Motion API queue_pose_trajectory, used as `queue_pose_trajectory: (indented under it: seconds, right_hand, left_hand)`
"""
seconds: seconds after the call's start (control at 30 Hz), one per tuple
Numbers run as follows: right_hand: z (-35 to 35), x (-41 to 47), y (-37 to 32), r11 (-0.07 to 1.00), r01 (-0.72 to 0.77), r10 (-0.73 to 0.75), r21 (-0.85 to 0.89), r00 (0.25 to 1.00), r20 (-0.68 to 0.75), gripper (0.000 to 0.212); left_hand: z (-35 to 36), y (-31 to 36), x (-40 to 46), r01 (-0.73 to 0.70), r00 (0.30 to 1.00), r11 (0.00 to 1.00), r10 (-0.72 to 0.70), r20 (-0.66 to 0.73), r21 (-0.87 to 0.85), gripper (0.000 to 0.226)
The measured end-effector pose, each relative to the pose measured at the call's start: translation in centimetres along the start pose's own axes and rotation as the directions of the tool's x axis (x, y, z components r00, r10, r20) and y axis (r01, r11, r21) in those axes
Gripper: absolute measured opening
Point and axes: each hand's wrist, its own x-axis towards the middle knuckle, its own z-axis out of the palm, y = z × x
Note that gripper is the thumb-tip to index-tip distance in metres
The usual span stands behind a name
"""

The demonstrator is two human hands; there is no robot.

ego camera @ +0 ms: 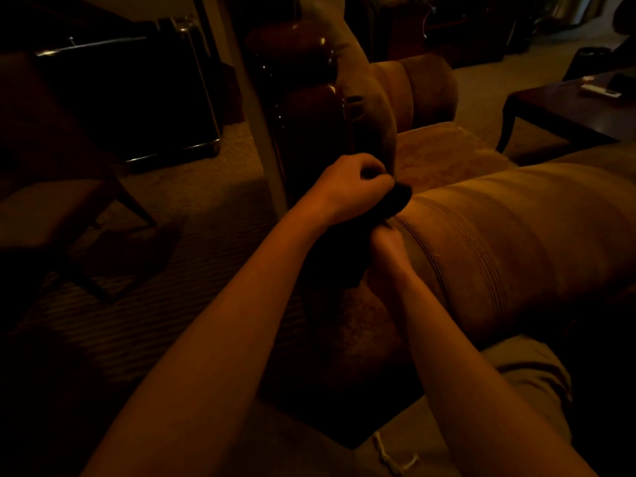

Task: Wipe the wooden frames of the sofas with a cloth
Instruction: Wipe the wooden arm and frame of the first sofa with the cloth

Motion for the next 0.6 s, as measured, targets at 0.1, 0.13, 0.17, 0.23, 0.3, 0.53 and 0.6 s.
queue_pose_trajectory:
  seconds: [0.1, 0.13, 0.17, 0.23, 0.3, 0.53, 0.6]
  right_hand:
    - [-0.2, 0.2, -1.7, 0.989, -0.036, 0.043, 0.147, 0.998, -0.048, 0.021]
    - [-0.2, 0.6, -2.3, 0.98, -0.04, 0.053, 0.194, 0.997, -0.063, 0.019]
    - [0.0, 1.0, -3.0, 0.975, -0.028, 0.047, 0.219, 0.996, -0.081, 0.019]
    - [0.5, 1.5, -4.6, 0.978, 0.015, 0.006, 0.209, 0.995, -0.101, 0.029]
    - [1.3, 1.7, -5.7, 0.979, 0.1, -0.091, 0.177, 0.994, -0.057, 0.021]
    - [5.4, 4.2, -9.1, 0.944, 0.313, -0.32, -0.107, 0.946, -0.055, 0.024]
    - [6.4, 5.3, -9.9, 0.911, 0.357, -0.38, -0.206, 0.921, -0.085, 0.025]
  left_hand:
    - [-1.2, 1.2, 0.2, -0.062, 0.993, 0.971, 0.038, -0.108, -0.233, 0.013]
    - [-1.7, 1.4, 0.4, -0.089, 0.981, 0.958, 0.037, -0.192, -0.272, 0.01]
    - [-2.1, 1.5, 0.6, -0.123, 0.956, 0.948, 0.034, -0.293, -0.294, 0.013]
    - [-3.2, 1.3, 0.9, -0.194, 0.865, 0.933, 0.017, -0.501, -0.303, 0.021]
    - [-4.2, 0.5, 1.5, -0.22, 0.754, 0.941, -0.005, -0.657, -0.259, 0.021]
    - [-6.1, -3.6, 4.8, -0.151, 0.554, 0.973, -0.063, -0.83, -0.174, 0.023]
    - [-6.5, -4.1, 6.2, -0.152, 0.545, 0.969, -0.082, -0.835, -0.194, 0.017]
